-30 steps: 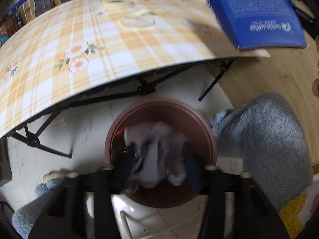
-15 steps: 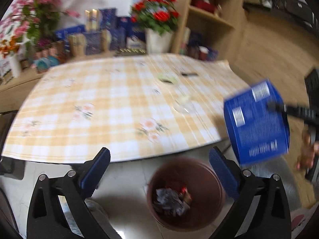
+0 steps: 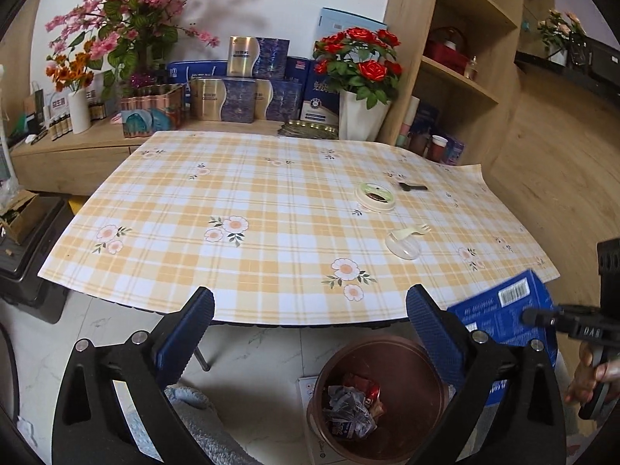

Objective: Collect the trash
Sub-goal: 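Carry the blue box over the bin and open the right tool, then move both open tools back toward the table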

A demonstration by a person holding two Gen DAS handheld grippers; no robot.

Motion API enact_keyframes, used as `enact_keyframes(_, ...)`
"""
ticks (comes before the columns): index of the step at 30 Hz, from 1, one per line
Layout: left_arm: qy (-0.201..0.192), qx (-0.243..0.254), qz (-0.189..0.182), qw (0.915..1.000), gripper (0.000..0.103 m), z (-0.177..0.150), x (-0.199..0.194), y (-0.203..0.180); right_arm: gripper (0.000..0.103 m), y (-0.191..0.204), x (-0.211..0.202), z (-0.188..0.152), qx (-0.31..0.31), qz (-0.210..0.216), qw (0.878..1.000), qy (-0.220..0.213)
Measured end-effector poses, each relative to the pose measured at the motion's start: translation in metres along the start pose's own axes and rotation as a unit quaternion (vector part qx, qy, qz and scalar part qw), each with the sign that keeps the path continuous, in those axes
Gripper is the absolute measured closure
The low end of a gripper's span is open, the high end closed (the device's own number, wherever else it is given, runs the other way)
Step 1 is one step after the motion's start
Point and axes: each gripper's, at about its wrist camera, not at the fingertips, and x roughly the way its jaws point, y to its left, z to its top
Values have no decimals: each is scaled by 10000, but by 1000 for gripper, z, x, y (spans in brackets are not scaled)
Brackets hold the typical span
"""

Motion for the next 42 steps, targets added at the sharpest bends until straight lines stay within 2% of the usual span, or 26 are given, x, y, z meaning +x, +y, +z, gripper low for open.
enact_keyframes(10,37,-18,176,9998,6,-7,3,10,82,-2,40,-20,23,50,9974,714)
enact_keyframes(15,114,-74,237,9996,6,-10,7,18,82,-5,70,-30,27,-109,9928,1193)
enact_keyframes(18,144,-99,247,9995,6,-12,9,20,82,-9,84,-32,56,-188,9908,1336)
enact_keyframes(28,241,-77,197,9995,6,-16,22,17,81,-14,126,-28,-145,-839,9834,1604)
enact_keyframes(30,260,-78,180,9995,6,-16,25,17,69,-15,135,-29,-82,-806,9820,1704)
enact_keyframes(32,282,-111,162,9994,6,-16,29,17,35,-11,136,-26,-43,-630,9838,1680)
enact_keyframes(35,349,-122,108,9993,6,-13,35,14,17,-1,128,-19,-184,-469,9874,1500)
enact_keyframes(37,330,-68,90,9994,6,-10,36,10,8,1,121,-14,-210,-410,9895,1366)
enact_keyframes(42,220,-3,36,9998,6,-1,37,0,6,-3,91,3,-281,-415,9951,852)
